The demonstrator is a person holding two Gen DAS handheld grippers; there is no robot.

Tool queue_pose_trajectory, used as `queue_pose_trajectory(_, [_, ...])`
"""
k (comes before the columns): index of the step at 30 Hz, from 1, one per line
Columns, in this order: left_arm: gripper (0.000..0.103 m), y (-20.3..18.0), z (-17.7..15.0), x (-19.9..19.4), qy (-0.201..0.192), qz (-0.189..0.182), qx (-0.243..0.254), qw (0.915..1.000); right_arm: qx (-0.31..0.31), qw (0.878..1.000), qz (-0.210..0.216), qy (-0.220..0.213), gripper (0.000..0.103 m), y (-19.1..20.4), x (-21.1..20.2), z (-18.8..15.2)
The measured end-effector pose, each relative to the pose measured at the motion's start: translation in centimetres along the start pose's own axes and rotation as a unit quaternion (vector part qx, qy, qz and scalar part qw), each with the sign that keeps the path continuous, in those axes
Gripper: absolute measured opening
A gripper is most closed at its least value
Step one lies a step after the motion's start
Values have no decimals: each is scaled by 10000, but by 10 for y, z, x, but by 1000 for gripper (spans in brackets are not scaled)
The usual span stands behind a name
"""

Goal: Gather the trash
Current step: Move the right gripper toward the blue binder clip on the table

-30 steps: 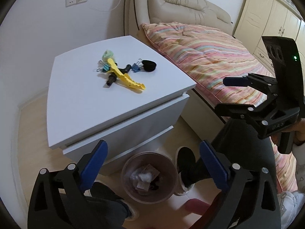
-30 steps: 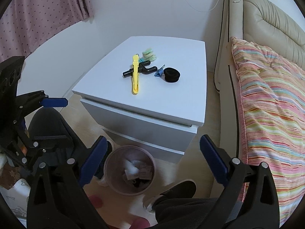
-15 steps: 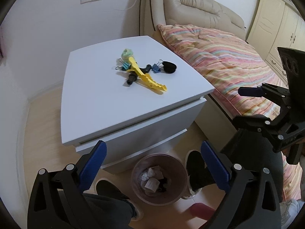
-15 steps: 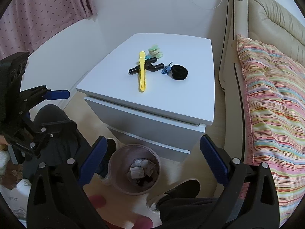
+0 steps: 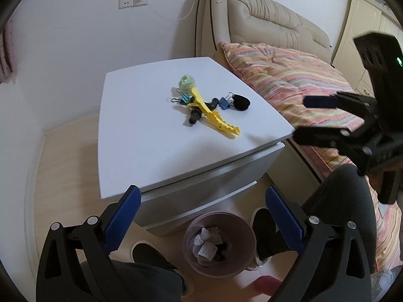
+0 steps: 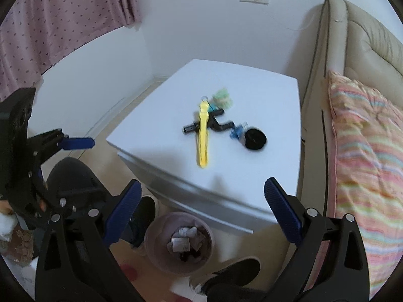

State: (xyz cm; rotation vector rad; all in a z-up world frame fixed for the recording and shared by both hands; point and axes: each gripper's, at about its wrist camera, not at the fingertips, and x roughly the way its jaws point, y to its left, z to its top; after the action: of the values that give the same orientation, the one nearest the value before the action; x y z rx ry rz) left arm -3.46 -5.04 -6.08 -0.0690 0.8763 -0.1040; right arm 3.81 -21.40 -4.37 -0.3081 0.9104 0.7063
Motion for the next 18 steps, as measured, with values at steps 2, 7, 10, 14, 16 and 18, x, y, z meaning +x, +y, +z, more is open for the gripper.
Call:
queue_pose_trajectory(2, [95,4,1,-2,-27,-4,-52,10000,-95,9999,-8,120,96,2,10,13])
queue_pose_trajectory(7, [95,10,0,-4,-80,15,-114,9999,-238,9989,-13,395,96,4,36,39])
queue_pose_trajectory(10, [95,13,0,-6,-99,29,-136,9999,-372,9976,38,582,96,7,54,53])
queue_pose_trajectory(14, [95,18,0,-8,-137,42,-195,9997,-431,9959,116,791,96,8,77,64])
queue_pose_trajectory(16, [95,21,-1,-10,-148,52,-231,9996,-455,9949,153,887,96,7,87,67])
queue_pose_trajectory(18, [95,24,-2,-10,-151,65,-260,9995,-472,9938,149,995,96,6,98,71])
